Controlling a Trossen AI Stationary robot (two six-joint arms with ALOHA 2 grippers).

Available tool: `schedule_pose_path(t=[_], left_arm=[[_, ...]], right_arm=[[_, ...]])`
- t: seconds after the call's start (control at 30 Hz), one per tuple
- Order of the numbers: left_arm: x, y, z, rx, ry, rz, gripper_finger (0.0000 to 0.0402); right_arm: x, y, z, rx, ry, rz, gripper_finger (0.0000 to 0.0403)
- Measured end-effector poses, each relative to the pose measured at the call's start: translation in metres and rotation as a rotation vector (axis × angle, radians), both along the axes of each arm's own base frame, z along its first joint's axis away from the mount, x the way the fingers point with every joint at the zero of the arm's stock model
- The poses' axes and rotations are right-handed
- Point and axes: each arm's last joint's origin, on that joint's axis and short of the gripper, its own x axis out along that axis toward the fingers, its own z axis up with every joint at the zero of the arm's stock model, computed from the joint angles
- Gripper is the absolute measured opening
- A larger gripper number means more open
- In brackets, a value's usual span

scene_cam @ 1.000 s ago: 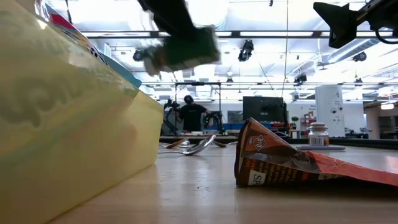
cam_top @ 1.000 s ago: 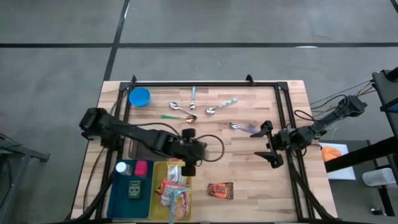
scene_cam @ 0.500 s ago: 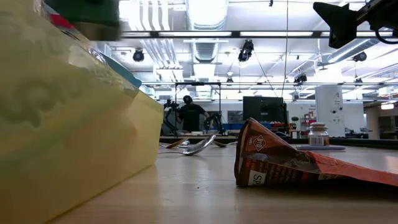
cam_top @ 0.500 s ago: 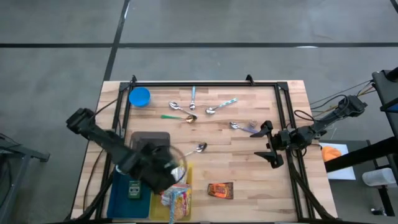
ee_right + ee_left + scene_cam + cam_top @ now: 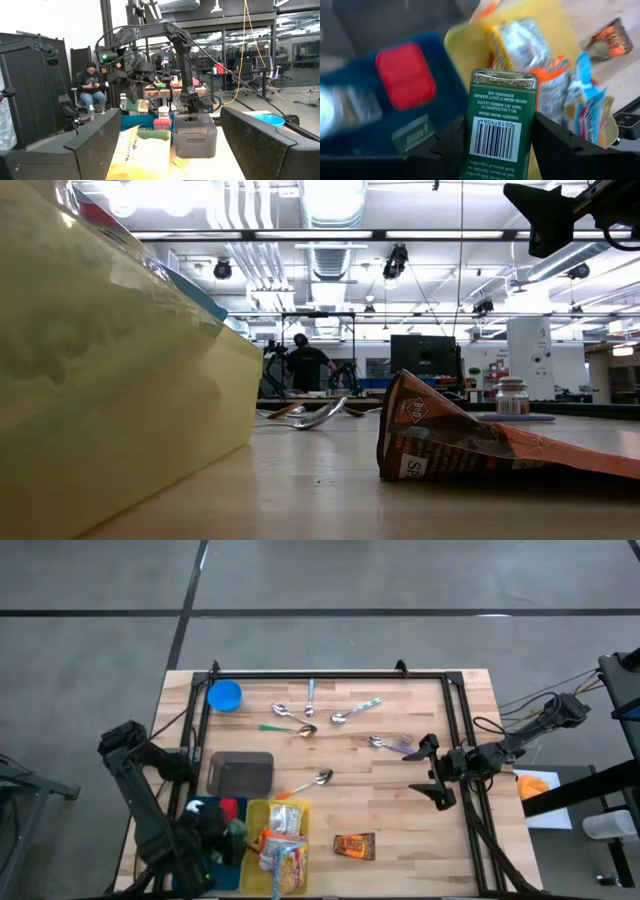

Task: Pick & Place Food Item
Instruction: Put the green seasoning bottle into the blue bin

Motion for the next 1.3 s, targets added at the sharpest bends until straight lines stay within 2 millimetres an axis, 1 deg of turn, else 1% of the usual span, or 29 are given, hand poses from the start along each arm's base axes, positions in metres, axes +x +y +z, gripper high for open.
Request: schedule_pose_path(t=[0.1,0.27,0.6,0.73,0.97,1.3], left_arm=[[-0.006,-0.01,-0.007,-0.051,0.03,0.07,0.0185],[-0.008,-0.023,-0.023,-0.093,0.093,0.203,0.0185],[-0.004,-0.035,-0.053,-0.066,0.147,0.417,0.0185],[0.002,-0.037,-0.066,-0.03,0.16,0.438,0.0185],[0.012,-0.04,-0.081,0.005,0.134,0.455,0.0185],[0.025,-0.042,-0.106,0.052,0.148,0.487,0.0185]], right_arm=[[0.0,0.0,0.0,0.0,0.0,0.0,0.0338],[0.0,0.0,0.0,0.0,0.0,0.0,0.0338],[0.0,0.0,0.0,0.0,0.0,0.0,0.0338],[0.0,0.0,0.0,0.0,0.0,0.0,0.0338],[0.0,0.0,0.0,0.0,0.0,0.0,0.0338],[0.0,0.0,0.0,0.0,0.0,0.0,0.0338]])
